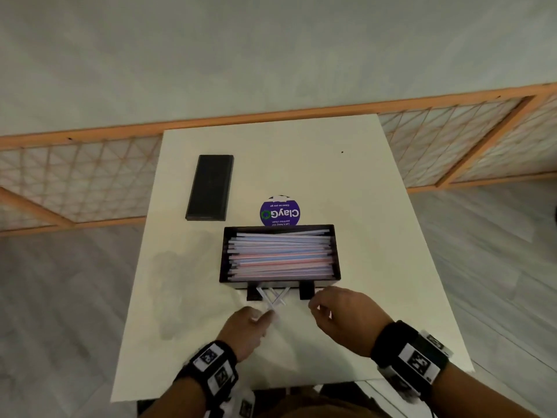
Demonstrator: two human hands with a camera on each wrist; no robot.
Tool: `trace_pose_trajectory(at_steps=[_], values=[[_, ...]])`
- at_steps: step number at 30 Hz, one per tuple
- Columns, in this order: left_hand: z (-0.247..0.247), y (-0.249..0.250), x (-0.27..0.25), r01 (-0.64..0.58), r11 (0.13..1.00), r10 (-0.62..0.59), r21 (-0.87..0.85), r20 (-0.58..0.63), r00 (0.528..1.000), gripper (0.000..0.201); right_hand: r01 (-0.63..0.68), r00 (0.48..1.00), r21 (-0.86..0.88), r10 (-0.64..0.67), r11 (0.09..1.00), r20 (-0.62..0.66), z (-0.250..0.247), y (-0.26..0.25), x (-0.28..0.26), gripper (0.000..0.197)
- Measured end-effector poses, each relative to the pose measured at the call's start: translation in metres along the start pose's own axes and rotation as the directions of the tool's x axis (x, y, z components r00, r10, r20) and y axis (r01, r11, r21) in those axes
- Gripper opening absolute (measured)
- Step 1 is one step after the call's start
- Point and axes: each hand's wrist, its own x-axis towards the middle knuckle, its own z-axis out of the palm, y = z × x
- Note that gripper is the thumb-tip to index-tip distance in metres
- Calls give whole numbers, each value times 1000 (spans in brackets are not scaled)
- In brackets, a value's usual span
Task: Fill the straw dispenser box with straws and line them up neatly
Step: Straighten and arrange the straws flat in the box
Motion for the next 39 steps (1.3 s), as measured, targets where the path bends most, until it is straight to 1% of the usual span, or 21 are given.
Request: trace_pose_trajectory(at_steps=[1, 2, 3, 5, 7, 8, 10, 11, 13, 16, 18, 21, 22, 24, 26, 29, 30, 32, 34, 36, 39], values=[[6, -2, 10, 54, 995, -55, -84, -12, 998, 52, -7, 1000, 12, 8, 1000, -18, 4, -2, 2, 25], [10, -1, 18, 83, 984, -91, -156, -46, 995, 56, -4, 998, 22, 5, 1000, -65, 6, -4, 4, 26], [15, 0, 27, 96, 972, -116, -215, -84, 990, 54, 3, 992, 20, -1, 1000, -125, 7, -6, 6, 25], [24, 8, 38, 119, 938, -161, -325, -108, 981, 51, 9, 969, -18, -13, 1000, -245, 6, -10, 12, 19], [33, 12, 45, 113, 924, -167, -366, -121, 978, 55, -20, 941, -30, 9, 999, -339, 5, -11, 16, 20], [37, 16, 46, 102, 920, -163, -377, -133, 978, 54, -52, 934, -21, 42, 998, -355, 3, -10, 19, 24], [45, 16, 49, 105, 908, -175, -406, -139, 975, 52, -121, 933, -19, 107, 992, -343, -1, -5, 24, 31], [50, 15, 53, 124, 896, -193, -426, -123, 973, 47, -141, 935, -42, 119, 989, -335, -3, -3, 27, 28], [56, 21, 54, 147, 872, -214, -466, -94, 972, 32, -133, 937, -93, 95, 987, -337, -3, 1, 31, 21], [63, 33, 57, 169, 822, -224, -544, -36, 974, 43, -137, 942, -107, 96, 985, -322, -2, 4, 35, 19], [65, 40, 57, 181, 756, -242, -630, -12, 970, 35, -133, 947, -96, 98, 986, -307, -1, 6, 35, 24], [65, 47, 58, 164, 747, -245, -644, -37, 969, 29, -126, 950, -108, 88, 986, -301, 0, 8, 34, 29], [65, 48, 59, 154, 757, -239, -635, -50, 970, 28, -129, 951, -114, 90, 985, -297, 1, 8, 34, 29], [62, 52, 62, 133, 807, -213, -576, -74, 974, 31, -149, 951, -126, 107, 981, -291, 1, 8, 35, 26], [61, 53, 66, 93, 861, -161, -500, -94, 982, 36, -167, 948, -136, 122, 976, -293, 2, 8, 37, 24], [64, 50, 67, 25, 951, -57, -308, -96, 994, 47, -184, 947, -151, 134, 971, -291, 1, 5, 38, 23], [65, 46, 66, 20, 977, -38, -215, -83, 996, 46, -187, 948, -157, 136, 970, -288, 1, 5, 38, 23], [67, 38, 59, 13, 998, -15, -69, -40, 999, 42, -195, 946, -164, 141, 967, -291, 1, 4, 39, 23], [66, 29, 50, 7, 1000, -7, 0, 31, 1000, 38, -200, 942, -166, 143, 966, -305, 1, 4, 39, 22], [60, 20, 38, 21, 999, -26, 43, 114, 993, 35, -203, 941, -151, 150, 967, -302, 0, 4, 39, 21], [44, 5, 20, 11, 990, -39, 144, 188, 982, 32, -202, 937, -143, 149, 969, -315, 0, 3, 38, 20]])
